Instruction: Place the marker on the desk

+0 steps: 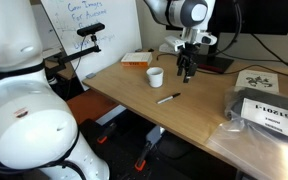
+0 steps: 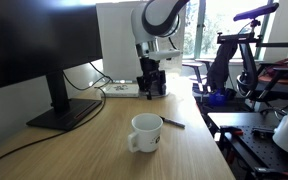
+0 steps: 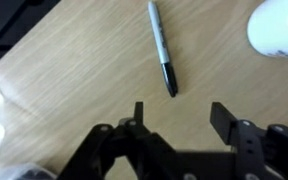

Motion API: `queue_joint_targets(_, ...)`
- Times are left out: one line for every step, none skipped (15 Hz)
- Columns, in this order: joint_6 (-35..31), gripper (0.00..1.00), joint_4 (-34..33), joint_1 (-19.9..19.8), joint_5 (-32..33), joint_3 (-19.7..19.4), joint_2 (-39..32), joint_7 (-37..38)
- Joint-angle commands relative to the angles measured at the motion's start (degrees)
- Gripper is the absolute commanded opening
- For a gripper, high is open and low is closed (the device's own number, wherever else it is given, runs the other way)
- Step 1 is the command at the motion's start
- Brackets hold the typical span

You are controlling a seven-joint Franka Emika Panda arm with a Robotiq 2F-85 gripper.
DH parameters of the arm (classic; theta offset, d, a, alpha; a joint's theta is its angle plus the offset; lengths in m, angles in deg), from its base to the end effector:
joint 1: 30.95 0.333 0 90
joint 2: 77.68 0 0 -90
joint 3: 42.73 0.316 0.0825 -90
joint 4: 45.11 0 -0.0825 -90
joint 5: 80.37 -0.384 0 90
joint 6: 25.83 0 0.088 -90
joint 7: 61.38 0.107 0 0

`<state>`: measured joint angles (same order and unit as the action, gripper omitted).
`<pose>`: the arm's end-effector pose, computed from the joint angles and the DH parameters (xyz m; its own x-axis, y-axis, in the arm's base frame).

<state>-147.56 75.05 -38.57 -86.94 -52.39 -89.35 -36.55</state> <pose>0.5308 -0.1585 0.3120 0.6815 -0.7096 -0.1788 -0.7178 -0.6958 0.0257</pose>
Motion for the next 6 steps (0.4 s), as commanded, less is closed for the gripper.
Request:
queue_joint_targets(-1.83, 1.00, 3.11, 1.11, 2.47, 0.86, 9.61, -4.75)
queue_joint_targets(-1.42, 1.00, 3.29, 1.38, 2.17, 1.42, 11.89, -6.04)
queue_joint_targets(-1.62, 1.00, 4.00, 1.67, 1.51, 2.12, 14.33, -7.78)
queue_joint_targets(-1.58, 1.00, 4.45, 1.97, 1.76, 2.71, 16.09, -8.22)
queue_joint_targets(-1.17, 1.00, 4.91, 2.23, 0.82, 3.27, 17.53, -9.61)
queue_joint_targets(-1.55, 1.00, 5.63, 2.39, 1.07, 3.75, 18.65, -9.63)
